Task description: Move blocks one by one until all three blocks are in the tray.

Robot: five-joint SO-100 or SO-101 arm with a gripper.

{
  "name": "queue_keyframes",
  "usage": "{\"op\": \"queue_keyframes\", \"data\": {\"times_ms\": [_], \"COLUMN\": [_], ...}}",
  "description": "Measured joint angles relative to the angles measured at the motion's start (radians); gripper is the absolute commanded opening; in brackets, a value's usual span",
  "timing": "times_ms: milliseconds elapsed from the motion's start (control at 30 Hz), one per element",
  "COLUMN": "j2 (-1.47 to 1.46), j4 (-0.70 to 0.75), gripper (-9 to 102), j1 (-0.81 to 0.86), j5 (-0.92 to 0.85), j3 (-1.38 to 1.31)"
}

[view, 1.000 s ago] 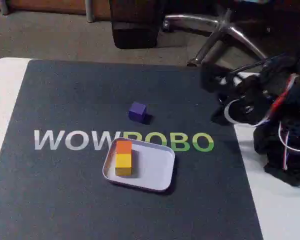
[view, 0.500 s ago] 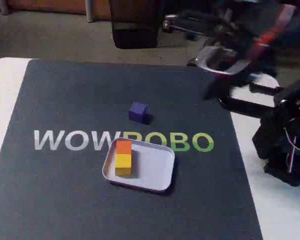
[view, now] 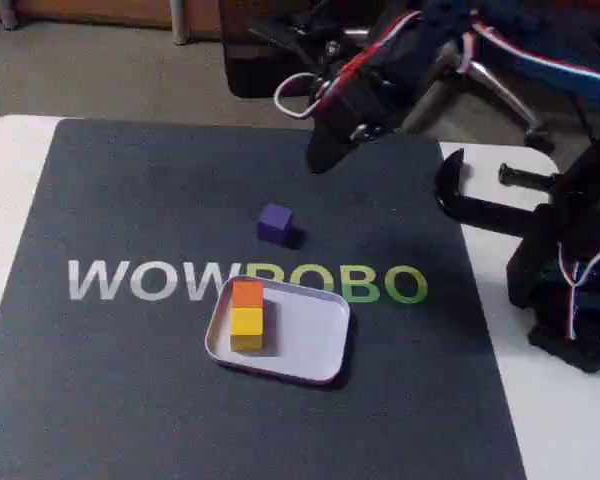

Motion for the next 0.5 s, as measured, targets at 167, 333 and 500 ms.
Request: {"op": "queue_keyframes", "data": {"times_ms": [167,333,500], "j2": [-0.114,-0.184,-0.221], "j4": [-0.074,-0.087,-0.095], "gripper": [-4,-1,7], "j1": [0.035,0.066,0.072], "j5": [-0.098,-0.245,-0.379], "j3": [0.002,0.002,0.002]}}
